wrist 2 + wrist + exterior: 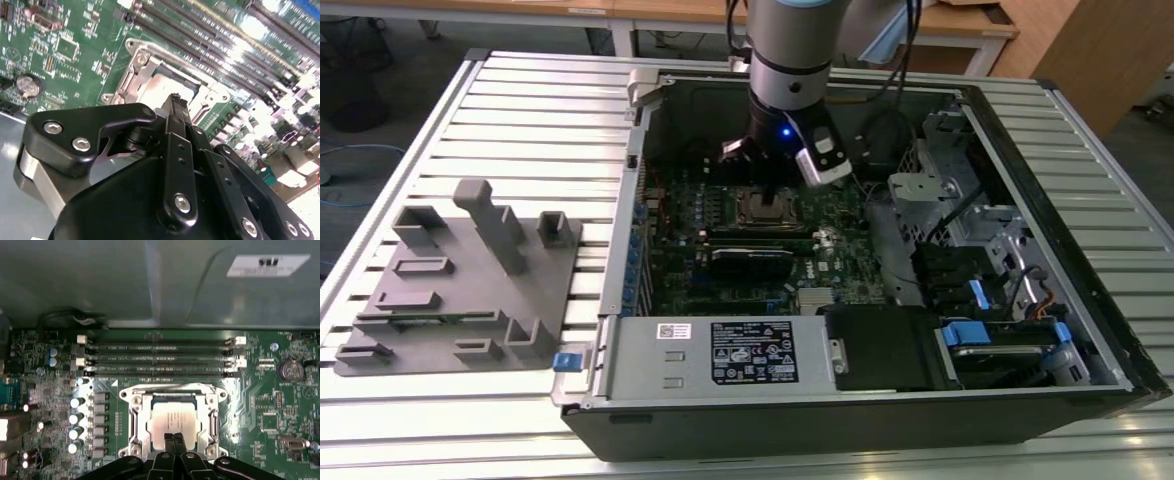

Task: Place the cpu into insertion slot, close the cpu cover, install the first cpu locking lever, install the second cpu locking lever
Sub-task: 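Install the second cpu locking lever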

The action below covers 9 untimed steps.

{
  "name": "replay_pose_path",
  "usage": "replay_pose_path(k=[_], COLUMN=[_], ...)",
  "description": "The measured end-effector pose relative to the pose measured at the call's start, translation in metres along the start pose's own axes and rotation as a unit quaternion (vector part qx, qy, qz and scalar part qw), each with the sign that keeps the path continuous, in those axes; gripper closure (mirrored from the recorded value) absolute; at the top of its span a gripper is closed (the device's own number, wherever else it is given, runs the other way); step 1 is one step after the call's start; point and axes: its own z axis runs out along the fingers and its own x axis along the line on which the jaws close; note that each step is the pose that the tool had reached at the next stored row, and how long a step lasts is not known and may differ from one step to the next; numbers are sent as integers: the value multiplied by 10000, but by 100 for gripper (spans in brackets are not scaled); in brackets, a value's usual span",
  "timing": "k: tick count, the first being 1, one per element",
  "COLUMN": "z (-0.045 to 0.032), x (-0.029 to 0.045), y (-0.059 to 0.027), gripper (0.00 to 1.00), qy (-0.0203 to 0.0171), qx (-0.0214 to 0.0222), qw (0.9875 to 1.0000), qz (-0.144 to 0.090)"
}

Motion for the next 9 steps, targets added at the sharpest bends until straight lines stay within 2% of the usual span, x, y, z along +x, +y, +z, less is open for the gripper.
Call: replay_pose_path(k=[2, 9], z=[4, 4], x=[1, 1], y=[39, 46], gripper=[89, 89], qy=[0, 0], qx=[1, 1], qw=[10000, 10000], qz=[0, 0])
